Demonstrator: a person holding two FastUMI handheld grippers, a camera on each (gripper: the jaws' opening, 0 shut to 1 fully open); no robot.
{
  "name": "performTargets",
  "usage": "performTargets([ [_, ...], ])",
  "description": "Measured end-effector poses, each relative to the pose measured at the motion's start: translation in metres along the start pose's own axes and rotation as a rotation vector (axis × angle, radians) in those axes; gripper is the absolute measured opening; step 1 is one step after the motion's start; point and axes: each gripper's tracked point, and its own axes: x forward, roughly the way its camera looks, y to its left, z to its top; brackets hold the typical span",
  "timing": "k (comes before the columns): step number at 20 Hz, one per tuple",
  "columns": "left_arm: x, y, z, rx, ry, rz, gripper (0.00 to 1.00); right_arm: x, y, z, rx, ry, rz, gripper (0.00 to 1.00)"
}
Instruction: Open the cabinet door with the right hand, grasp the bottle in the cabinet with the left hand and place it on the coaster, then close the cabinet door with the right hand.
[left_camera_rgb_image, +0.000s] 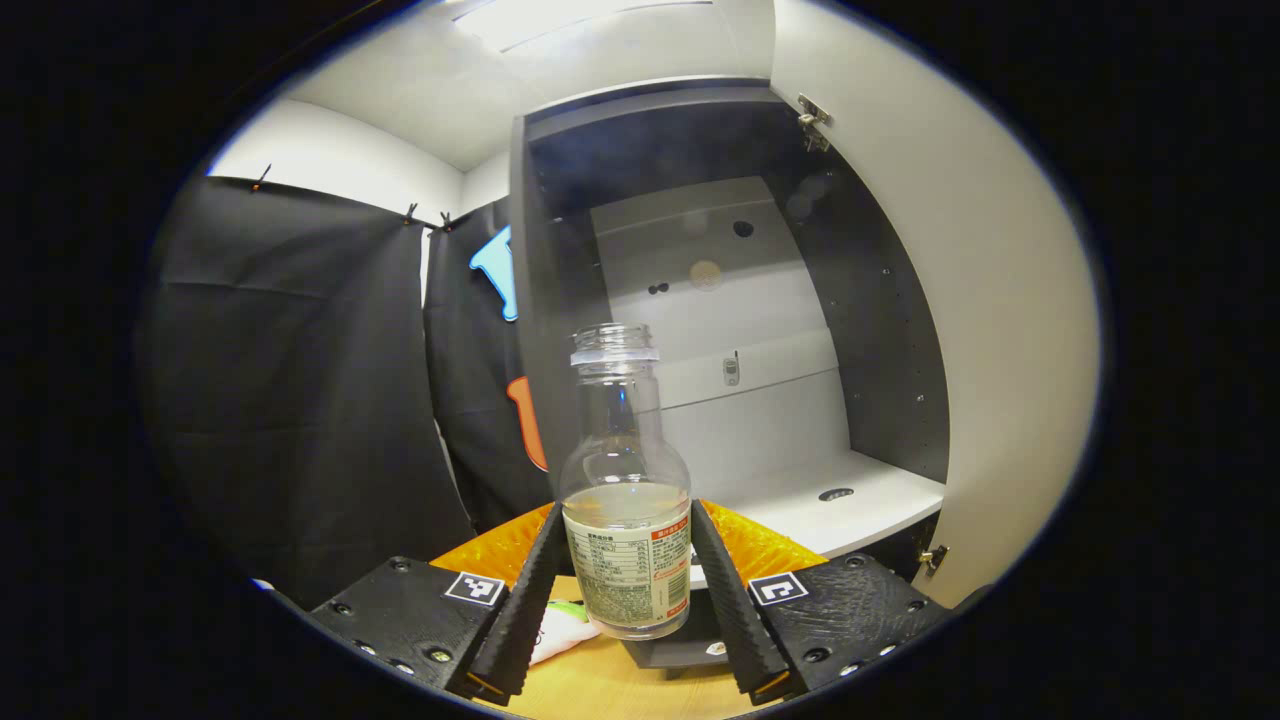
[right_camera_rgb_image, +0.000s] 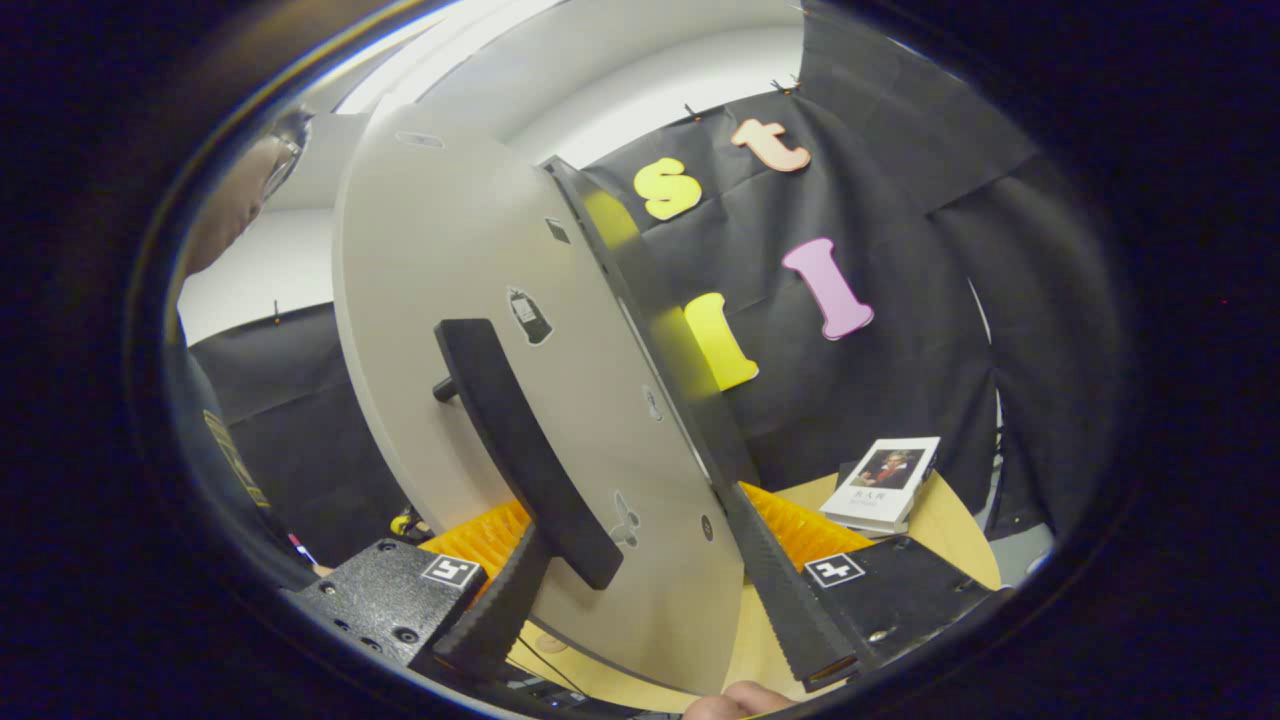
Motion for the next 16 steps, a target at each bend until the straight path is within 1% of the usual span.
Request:
performTargets([
  [5,-0.027,0.034,-0.033,-0.026,-0.002,0.000,0.73,-0.007,0.000,-0.002,0.054,-0.062,-0.118,1.00],
  [6,-0.031,0.040,-0.043,-0.031,-0.010,0.006,0.73,-0.006,0.001,-0.004,0.079,-0.078,-0.129,1.00],
  [8,-0.037,0.048,-0.066,-0.052,-0.040,-0.006,0.73,-0.006,0.000,-0.008,0.131,-0.091,-0.143,1.00],
  [10,-0.043,0.058,-0.098,-0.063,-0.017,0.002,0.73,-0.007,0.000,-0.006,0.108,-0.084,-0.153,1.00],
  [11,-0.048,0.066,-0.115,-0.060,0.004,0.025,0.73,-0.007,0.000,-0.005,0.083,-0.075,-0.147,1.00],
  [12,-0.056,0.077,-0.134,-0.058,0.033,0.062,0.74,-0.006,0.000,-0.005,0.073,-0.065,-0.133,1.00],
  [13,-0.064,0.085,-0.152,-0.073,0.051,0.079,0.74,-0.006,-0.001,-0.006,0.075,-0.056,-0.120,1.00],
  [15,-0.078,0.089,-0.187,-0.105,0.083,0.085,0.73,-0.005,-0.002,-0.005,0.104,-0.060,-0.073,1.00],
  [16,-0.084,0.092,-0.206,-0.105,0.099,0.098,0.74,-0.002,-0.001,-0.006,0.117,-0.068,-0.044,1.00],
])
